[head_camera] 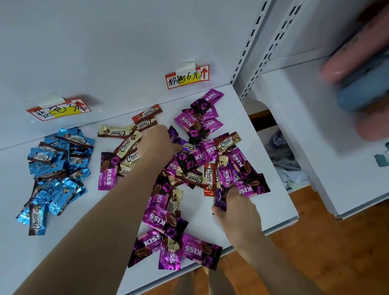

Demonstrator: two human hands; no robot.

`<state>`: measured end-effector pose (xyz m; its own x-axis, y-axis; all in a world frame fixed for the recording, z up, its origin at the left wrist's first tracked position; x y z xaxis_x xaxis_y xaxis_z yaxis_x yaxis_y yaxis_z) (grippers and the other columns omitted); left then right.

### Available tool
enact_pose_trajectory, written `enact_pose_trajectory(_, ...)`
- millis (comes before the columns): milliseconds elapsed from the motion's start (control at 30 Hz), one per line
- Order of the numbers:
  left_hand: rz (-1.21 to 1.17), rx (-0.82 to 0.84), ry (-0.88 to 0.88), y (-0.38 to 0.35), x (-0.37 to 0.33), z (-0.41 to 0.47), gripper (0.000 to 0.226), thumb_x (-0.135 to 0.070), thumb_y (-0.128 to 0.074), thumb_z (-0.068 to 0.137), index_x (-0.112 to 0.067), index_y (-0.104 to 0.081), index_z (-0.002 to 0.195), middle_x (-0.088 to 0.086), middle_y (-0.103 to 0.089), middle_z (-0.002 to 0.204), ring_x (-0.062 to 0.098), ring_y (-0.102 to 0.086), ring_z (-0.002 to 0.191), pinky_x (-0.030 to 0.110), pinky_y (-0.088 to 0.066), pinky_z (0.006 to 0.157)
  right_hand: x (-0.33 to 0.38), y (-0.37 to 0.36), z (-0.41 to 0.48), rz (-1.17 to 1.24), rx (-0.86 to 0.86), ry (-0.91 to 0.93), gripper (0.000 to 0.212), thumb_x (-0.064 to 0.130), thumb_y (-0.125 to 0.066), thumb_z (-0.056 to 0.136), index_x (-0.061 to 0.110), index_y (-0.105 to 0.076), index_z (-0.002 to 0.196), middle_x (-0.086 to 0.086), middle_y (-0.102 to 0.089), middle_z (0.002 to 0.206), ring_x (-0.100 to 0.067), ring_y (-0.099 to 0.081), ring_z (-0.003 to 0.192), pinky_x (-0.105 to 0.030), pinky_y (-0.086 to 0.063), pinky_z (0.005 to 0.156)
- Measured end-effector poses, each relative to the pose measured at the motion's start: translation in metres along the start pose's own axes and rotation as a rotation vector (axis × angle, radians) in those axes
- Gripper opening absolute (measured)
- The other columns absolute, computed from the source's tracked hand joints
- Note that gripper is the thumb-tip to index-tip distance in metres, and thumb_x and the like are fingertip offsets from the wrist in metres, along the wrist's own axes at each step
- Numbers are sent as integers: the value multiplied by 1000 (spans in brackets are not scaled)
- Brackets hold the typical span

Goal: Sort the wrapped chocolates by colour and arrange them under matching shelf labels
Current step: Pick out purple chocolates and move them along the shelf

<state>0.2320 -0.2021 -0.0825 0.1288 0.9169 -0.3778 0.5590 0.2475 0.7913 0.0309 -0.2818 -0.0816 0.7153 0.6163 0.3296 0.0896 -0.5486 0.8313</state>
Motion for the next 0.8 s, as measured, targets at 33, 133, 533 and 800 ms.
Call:
enact_pose_trajectory(33, 12, -1, -4, -1, -2, 1, 46, -33, -70, 83, -13, -33, 63, 2, -35, 63, 14, -35, 53, 26, -24, 44, -1, 1, 0, 29, 3, 5, 33, 29, -59, 89, 7, -46, 110, -7, -63, 103, -21, -63, 96, -25, -48, 74)
enact_pose_trajectory(133, -14, 0, -34, -1, -1, 3, 43, -30, -69, 83, -13, -35, 63, 2, -37, 64, 14, -37, 54, 26, -25, 45, -6, 4, -2, 227, 48, 9, 23, 21, -63, 86, 7, -47, 97, -9, -63, 93, -24, -64, 86, -27, -48, 68)
enact_pose_trajectory(533, 209, 103, -273, -2, -24, 6, 28, -29, -62, 86, -9, -53, 104, 12, -60, 109, 29, -56, 97, 34, -42, 70, -20, 45, -10, 926, 176, -53, 17, 10, -55, 87, 18, -50, 73, 8, -47, 46, -3, -43, 39, -15, -34, 39)
enact_pose_trajectory(800, 379, 37, -340, -6, -30, 5, 39, -37, -62, 87, -15, -56, 118, 12, -49, 113, 31, -55, 103, 35, -41, 70, -43, 44, 3, 812, 87, -82, 11, 9, -52, 89, 11, -54, 79, 1, -60, 59, -1, -54, 45, -15, -42, 42)
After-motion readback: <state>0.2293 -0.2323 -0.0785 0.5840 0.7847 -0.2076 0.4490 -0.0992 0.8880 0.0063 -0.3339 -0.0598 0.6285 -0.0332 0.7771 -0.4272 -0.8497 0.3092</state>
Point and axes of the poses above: each hand's wrist, its own z-axis towards the middle knuckle, its own y-axis out of the back of the hand, x = y × z, the point moved 5 cm from there along z, towards the middle knuckle
